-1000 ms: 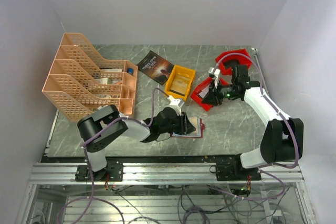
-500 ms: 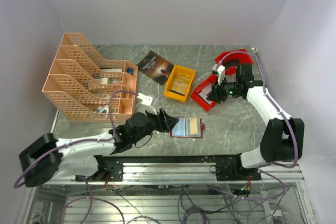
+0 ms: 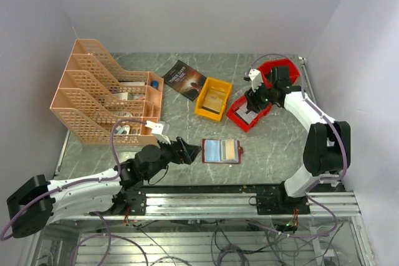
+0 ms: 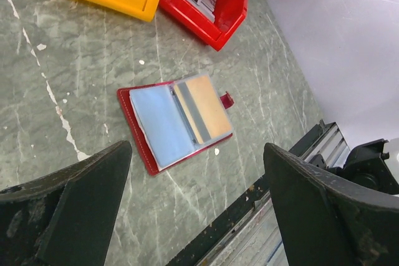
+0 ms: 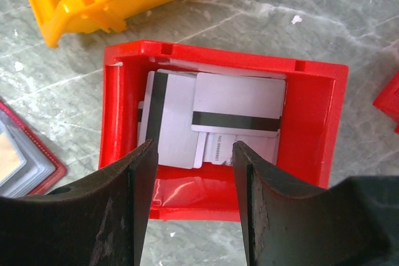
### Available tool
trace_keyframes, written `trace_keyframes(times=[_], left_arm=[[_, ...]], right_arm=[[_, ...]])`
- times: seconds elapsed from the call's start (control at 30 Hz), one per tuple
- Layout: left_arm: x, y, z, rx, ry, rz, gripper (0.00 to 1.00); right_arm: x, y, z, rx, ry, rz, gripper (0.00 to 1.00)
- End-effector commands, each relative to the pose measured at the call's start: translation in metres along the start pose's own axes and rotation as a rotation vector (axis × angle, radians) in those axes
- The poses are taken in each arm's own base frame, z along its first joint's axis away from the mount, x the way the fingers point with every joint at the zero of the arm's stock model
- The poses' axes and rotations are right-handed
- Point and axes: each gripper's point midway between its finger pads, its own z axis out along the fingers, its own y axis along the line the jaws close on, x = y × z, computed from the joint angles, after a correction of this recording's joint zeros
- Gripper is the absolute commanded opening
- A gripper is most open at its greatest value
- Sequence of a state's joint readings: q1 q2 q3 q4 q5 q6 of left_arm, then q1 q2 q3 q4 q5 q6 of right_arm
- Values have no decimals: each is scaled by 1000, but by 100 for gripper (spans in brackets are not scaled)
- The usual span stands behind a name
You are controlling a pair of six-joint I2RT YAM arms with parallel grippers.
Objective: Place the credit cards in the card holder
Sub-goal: Move the storage box to the center of the board.
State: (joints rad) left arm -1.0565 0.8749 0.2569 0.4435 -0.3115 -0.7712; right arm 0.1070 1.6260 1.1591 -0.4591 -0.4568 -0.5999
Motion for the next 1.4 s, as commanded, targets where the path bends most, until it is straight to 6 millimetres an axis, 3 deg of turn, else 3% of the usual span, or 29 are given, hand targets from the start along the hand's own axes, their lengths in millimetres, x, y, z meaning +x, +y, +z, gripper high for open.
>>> trace_keyframes(times=[0.0, 0.13, 0.23, 0.4, 0.47, 0.53, 0.6, 0.63, 0.87, 1.03, 1.17, 1.37], left_arm=[[-7, 0, -2, 9, -47, -42, 98], [-6, 1, -3, 12, -48, -49, 97], [-4, 2, -2, 2, -38, -41, 97], [-2, 4, -1, 1, -37, -46, 97], [-1, 4, -1, 2, -38, -49, 97], [0, 5, -1, 1, -36, -51, 97], [1, 5, -1, 1, -31, -50, 97], [2, 5, -1, 1, -28, -49, 97], [2, 9, -3, -5, -33, -58, 97], [4, 11, -3, -14, -29, -54, 96], [6, 12, -2, -19, -22, -52, 96], [9, 14, -1, -19, -18, -52, 96]], right_arm=[[-8, -7, 8, 26, 8, -37, 51], [-8, -8, 17, 38, 17, -43, 51], [-19, -23, 12, 66, 2, -38, 52], [-55, -72, -16, 178, -91, -9, 50], [-61, -101, -25, 278, -107, 30, 45], [-58, -136, -32, 407, -104, 109, 28], [-48, -164, -28, 466, -72, 151, 4], [-45, -175, -26, 487, -57, 162, 0], [-6, -236, 5, 526, 63, 205, 0], [13, -246, 25, 442, 107, 159, 0], [30, -229, 33, 297, 163, 86, 0], [62, -201, 24, 143, 256, 20, 0]])
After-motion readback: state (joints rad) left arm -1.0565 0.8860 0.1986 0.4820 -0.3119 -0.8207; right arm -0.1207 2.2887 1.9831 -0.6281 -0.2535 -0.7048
